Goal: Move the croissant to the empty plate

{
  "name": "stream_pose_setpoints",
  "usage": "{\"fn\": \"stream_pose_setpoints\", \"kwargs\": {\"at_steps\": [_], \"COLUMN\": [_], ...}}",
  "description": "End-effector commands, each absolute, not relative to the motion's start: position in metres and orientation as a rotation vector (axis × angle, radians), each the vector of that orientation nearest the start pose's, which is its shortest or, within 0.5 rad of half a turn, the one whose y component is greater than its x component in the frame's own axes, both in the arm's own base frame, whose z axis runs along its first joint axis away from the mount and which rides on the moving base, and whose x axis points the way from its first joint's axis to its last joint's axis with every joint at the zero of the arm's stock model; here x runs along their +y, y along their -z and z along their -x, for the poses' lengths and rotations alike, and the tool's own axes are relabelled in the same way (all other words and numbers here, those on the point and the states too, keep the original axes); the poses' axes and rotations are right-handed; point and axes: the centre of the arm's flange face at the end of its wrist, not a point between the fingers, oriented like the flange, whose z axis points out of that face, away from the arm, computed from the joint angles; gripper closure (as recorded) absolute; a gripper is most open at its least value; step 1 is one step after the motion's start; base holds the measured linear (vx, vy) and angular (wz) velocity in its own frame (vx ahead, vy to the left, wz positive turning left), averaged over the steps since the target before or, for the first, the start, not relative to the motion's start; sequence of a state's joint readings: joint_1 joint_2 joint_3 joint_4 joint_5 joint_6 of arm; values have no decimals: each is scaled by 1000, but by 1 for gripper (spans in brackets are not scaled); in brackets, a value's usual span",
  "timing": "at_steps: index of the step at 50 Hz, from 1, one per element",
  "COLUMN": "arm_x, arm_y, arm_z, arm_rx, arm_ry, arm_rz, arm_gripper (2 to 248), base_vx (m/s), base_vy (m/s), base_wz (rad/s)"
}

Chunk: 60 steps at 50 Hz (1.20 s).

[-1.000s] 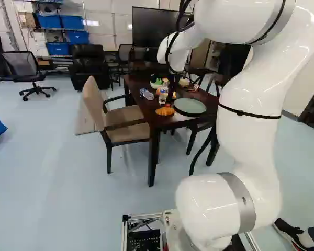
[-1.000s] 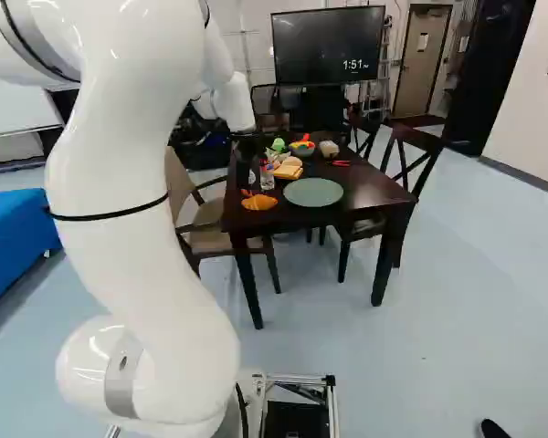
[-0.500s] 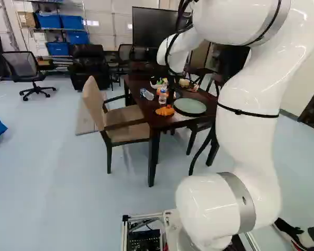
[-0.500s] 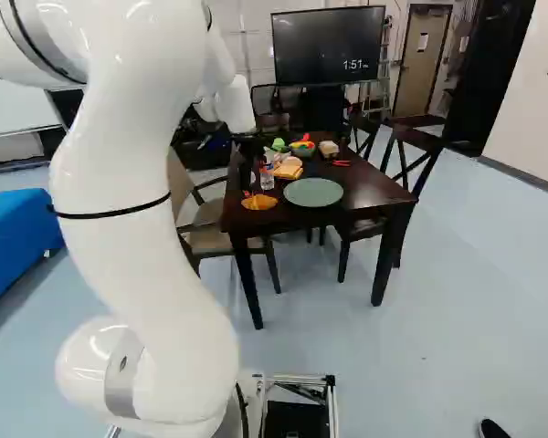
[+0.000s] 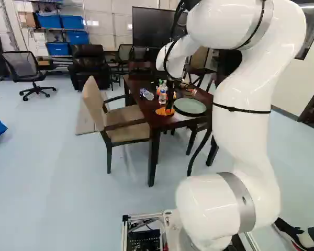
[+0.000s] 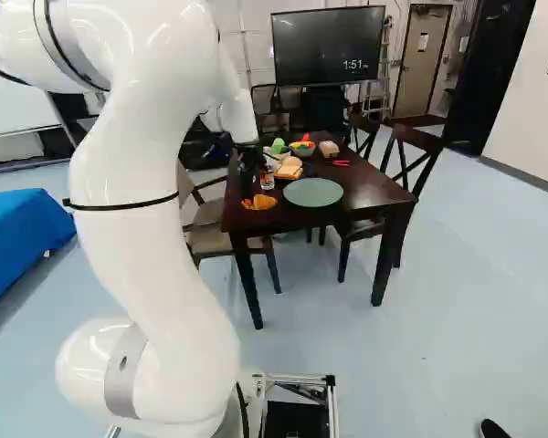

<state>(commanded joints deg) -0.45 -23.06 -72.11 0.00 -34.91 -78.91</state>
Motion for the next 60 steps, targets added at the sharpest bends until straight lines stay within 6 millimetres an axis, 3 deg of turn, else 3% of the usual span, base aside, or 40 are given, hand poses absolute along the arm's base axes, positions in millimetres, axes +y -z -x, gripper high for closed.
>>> {"fn": "stream_pose_setpoints", "kwargs": {"at_steps": [11,42,43,53,54,58,60], "arm_x": [-5,-5,-5,-5,-5,-5,-5], "arm_y": [-454,-454,-454,-454,-454,-454,-454], "arm_z": [-600,-600,-600,-600,-600,-600,-600], "arm_rx": [-2069,-2069,-2069,-2069,-2069,-2069,-2069], "arm_ry": [281,281,281,281,281,281,281], "arm_rz": [2534,2534,2534,2534,2534,2534,2534], "arm_gripper": [3,6,19,32,44,44,56], "base_vx": [0,0,0,0,0,0,0], "base_vy": [0,0,0,0,0,0,0], "base_wz": [0,0,0,0,0,0,0]}}
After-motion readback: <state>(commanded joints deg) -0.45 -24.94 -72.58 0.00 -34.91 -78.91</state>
